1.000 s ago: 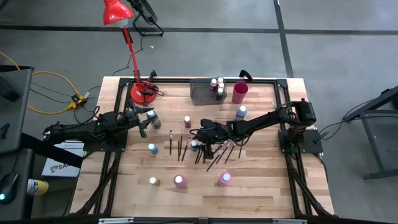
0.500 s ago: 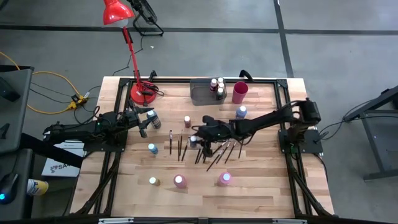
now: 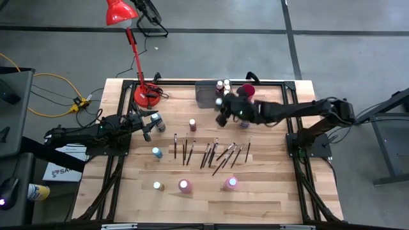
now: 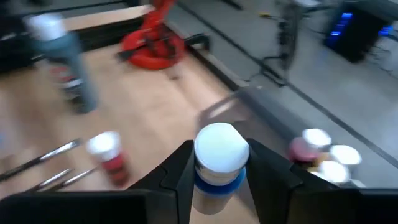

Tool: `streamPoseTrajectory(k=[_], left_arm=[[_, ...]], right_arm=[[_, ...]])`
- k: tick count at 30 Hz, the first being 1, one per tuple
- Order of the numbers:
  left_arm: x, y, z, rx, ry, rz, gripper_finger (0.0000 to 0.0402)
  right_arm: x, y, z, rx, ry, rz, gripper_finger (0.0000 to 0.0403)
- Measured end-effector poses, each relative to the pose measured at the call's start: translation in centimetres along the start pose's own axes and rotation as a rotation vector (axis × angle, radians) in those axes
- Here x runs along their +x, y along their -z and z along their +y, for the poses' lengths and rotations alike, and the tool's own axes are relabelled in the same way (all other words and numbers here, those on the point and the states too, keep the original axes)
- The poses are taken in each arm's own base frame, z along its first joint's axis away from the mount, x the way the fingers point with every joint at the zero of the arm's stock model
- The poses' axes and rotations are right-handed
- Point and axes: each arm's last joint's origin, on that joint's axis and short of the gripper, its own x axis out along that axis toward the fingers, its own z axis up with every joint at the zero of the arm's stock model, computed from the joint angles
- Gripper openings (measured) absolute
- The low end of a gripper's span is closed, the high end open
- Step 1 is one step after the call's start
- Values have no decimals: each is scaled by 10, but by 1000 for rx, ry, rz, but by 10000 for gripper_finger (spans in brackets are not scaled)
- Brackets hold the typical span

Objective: Pick & Place Paint Supplies
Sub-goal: Put the small dark blue paint bottle into the black bin

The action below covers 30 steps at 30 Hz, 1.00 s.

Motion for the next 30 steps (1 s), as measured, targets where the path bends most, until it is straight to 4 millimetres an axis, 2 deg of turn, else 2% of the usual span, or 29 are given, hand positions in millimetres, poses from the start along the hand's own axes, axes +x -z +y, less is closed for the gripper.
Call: streamPoseTrajectory(k=[5, 9, 13, 20, 30], left_arm=[[0, 0, 0, 0, 1, 0, 171], [0, 0, 0, 0, 1, 0, 171], [0, 0, 0, 0, 2, -1, 171], [0, 0, 0, 0, 2, 0, 171], [0, 0, 0, 0, 2, -1, 171]], right_arm=[[12, -5, -28, 45, 77, 5, 121], [25, -3, -44, 60, 93, 31, 117], [44, 5, -52, 30, 90, 74, 125], [71, 7, -61, 20, 57, 6, 120], [105, 33, -81, 33, 112, 114, 129]])
